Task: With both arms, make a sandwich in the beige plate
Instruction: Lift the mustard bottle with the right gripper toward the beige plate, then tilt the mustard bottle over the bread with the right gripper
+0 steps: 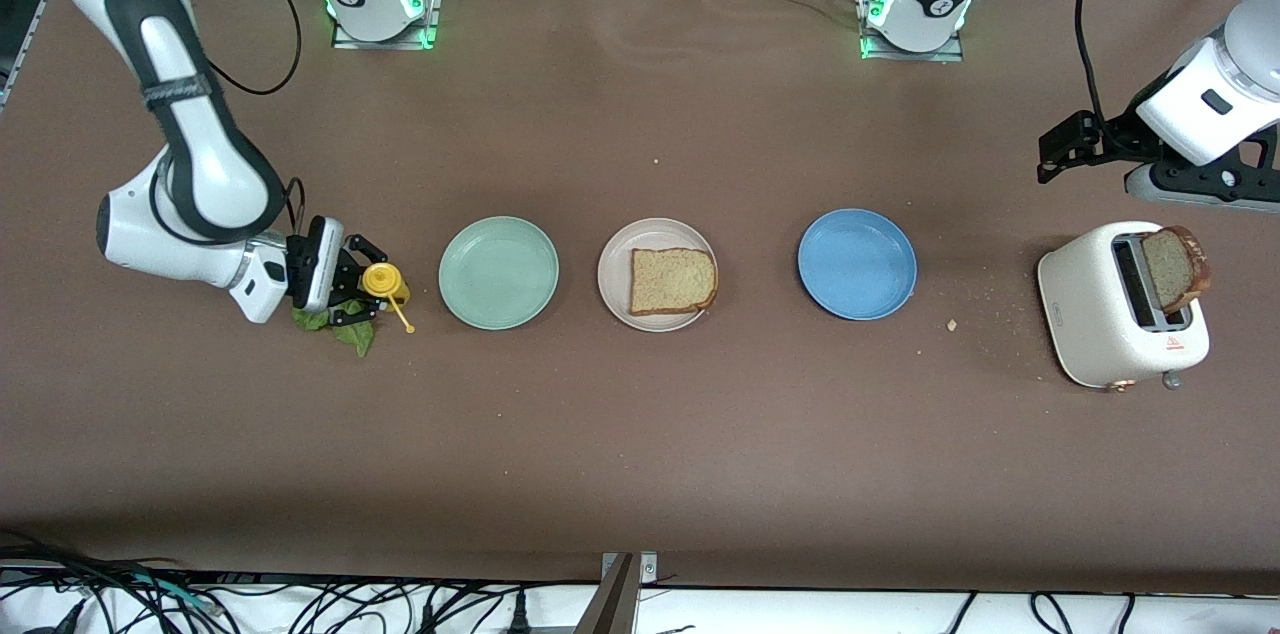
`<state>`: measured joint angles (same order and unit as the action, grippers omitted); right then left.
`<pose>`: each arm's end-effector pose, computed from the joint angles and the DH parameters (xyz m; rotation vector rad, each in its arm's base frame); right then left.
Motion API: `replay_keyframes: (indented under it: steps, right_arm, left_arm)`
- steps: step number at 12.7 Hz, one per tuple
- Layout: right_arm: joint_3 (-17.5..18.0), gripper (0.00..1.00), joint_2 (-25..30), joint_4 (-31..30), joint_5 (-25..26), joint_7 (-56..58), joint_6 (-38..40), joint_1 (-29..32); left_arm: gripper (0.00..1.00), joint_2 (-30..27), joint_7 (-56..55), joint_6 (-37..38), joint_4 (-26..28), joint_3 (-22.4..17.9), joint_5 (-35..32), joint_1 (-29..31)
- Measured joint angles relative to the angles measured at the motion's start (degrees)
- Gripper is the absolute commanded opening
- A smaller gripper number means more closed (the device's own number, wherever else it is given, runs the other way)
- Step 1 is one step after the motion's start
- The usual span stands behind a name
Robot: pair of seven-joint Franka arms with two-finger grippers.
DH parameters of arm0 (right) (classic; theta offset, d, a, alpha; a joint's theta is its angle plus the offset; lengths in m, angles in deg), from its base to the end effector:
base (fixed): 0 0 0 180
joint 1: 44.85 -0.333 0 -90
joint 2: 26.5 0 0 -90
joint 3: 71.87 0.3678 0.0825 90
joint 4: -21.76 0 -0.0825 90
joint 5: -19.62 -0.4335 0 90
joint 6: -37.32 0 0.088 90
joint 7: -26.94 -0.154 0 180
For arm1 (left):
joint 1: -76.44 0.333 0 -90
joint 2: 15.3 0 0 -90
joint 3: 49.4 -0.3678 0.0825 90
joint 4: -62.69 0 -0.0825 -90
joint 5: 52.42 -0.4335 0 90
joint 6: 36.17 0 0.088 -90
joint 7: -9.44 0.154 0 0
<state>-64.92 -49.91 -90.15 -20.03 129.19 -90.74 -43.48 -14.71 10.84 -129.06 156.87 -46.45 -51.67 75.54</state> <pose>0.6577 0.1052 0.2384 -2.0168 -1.7006 -0.4540 0.6065 -0.0426 0.5893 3.1251 -0.1419 -0.0517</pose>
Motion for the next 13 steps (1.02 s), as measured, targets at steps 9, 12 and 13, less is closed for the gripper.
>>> replay_keyframes:
  steps: [9, 12, 13]
  right_arm:
    - [-14.04, 0.00, 0.68, 5.38, 36.18, -60.15, 1.78, -32.01]
    - [-19.84, 0.00, -5.00, 15.52, 38.14, -70.61, 11.17, -43.23]
    - [-22.04, 0.00, -7.79, 19.84, 38.80, -73.64, 14.72, -47.03]
  left_arm:
    - [1.00, -0.01, 0.00, 0.57, 0.00, 0.07, 0.02, -0.01]
    - [1.00, -0.01, 0.00, 0.59, 0.00, 0.11, 0.02, -0.01]
    - [1.00, -0.01, 0.00, 0.60, 0.00, 0.13, 0.02, -0.01]
